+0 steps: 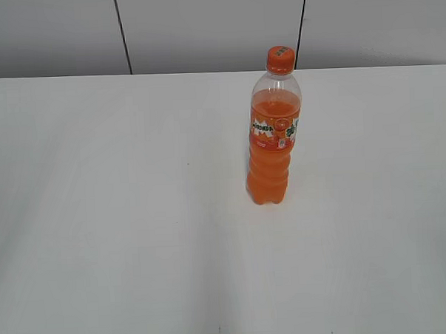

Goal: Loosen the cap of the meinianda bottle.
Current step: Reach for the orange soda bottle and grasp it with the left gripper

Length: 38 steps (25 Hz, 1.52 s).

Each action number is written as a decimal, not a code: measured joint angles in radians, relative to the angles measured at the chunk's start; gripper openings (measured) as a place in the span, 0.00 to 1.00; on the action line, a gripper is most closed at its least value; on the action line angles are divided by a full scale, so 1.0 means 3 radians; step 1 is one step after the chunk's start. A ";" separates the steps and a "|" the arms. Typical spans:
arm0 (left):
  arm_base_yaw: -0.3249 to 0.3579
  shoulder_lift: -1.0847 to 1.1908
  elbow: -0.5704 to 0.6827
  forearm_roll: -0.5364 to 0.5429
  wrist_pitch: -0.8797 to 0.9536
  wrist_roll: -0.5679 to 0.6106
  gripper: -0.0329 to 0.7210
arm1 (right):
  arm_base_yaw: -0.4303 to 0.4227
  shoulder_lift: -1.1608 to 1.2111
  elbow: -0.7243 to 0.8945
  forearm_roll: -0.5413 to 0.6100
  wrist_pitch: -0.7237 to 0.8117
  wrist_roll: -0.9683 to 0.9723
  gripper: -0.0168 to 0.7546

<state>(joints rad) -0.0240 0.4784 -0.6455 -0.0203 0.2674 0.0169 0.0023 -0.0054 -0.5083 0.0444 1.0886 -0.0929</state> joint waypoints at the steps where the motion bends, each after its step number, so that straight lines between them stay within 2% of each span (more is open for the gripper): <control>1: 0.0000 0.0134 0.0000 0.0004 -0.0174 0.0003 0.78 | 0.0000 0.0000 0.0000 0.0000 0.0000 0.0000 0.78; 9: 0.0000 0.1332 0.0000 0.0091 -0.1511 0.0006 0.78 | 0.0000 0.0000 0.0000 0.0000 0.0000 0.0000 0.78; 14: 0.0000 0.1993 -0.0004 0.0142 -0.1947 0.0003 0.78 | 0.0000 0.0000 0.0000 0.0000 0.0000 0.0000 0.78; 17: 0.0000 0.2440 -0.0004 0.0203 -0.2210 -0.0146 0.78 | 0.0000 0.0000 0.0000 0.0000 0.0000 0.0000 0.78; 19: 0.0000 0.2724 -0.0004 0.0434 -0.2395 -0.0396 0.78 | 0.0000 0.0000 0.0000 0.0000 0.0000 0.0000 0.78; 23: 0.0000 0.3248 -0.0005 0.1163 -0.2861 -0.0874 0.78 | 0.0000 0.0000 0.0000 0.0000 0.0000 0.0000 0.78; 28: 0.0000 0.3716 0.0002 0.1572 -0.3551 -0.1000 0.78 | 0.0000 0.0000 0.0000 0.0000 0.0000 0.0000 0.78; 34: 0.0000 0.4092 0.0002 0.2480 -0.4404 -0.1060 0.75 | 0.0000 0.0000 0.0000 0.0000 0.0000 0.0000 0.78; 38: 0.0000 0.4406 0.0002 0.2873 -0.4794 -0.1066 0.75 | 0.0000 0.0000 0.0000 0.0000 0.0000 0.0000 0.78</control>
<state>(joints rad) -0.0240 1.8002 -0.6448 0.8415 -1.1708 -0.3028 0.0023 -0.0054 -0.5083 0.0444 1.0886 -0.0929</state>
